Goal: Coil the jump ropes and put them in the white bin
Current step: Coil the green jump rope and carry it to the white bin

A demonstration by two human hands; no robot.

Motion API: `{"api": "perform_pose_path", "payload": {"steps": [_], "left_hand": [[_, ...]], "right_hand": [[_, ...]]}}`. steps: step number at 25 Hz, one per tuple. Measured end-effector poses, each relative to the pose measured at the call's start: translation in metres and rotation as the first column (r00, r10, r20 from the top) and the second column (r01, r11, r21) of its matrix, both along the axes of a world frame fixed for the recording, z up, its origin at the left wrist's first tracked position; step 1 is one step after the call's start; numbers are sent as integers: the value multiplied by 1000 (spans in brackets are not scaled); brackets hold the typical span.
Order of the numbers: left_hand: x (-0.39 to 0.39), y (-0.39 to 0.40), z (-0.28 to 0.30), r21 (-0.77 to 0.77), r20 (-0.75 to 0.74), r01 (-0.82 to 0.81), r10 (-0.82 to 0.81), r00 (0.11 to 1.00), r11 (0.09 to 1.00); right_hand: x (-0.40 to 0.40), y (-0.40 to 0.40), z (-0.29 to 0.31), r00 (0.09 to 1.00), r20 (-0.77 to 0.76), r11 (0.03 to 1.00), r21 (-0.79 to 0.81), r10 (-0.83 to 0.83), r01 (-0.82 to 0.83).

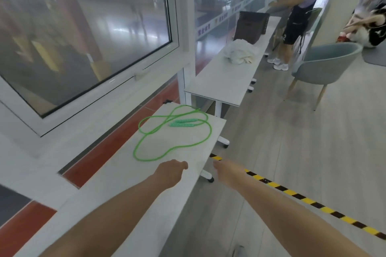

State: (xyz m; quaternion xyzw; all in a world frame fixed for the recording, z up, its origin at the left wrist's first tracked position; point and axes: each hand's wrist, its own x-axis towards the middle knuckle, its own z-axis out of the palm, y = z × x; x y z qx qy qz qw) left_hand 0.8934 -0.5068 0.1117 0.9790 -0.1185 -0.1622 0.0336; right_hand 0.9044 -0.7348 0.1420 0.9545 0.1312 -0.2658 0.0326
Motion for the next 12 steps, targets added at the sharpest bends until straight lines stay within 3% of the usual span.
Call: {"api": "perform_pose_path", "payload": {"steps": [6,12], "left_hand": [[123,-50,3,-50,27,-197,198,980,979],[231,-33,-23,-92,-43,-367,365,930,926]], "right_hand": [[157,-40,0,995,-3,992,75,98,-98],[289,-17,-36,978,-27,976,84,206,-203]]}}
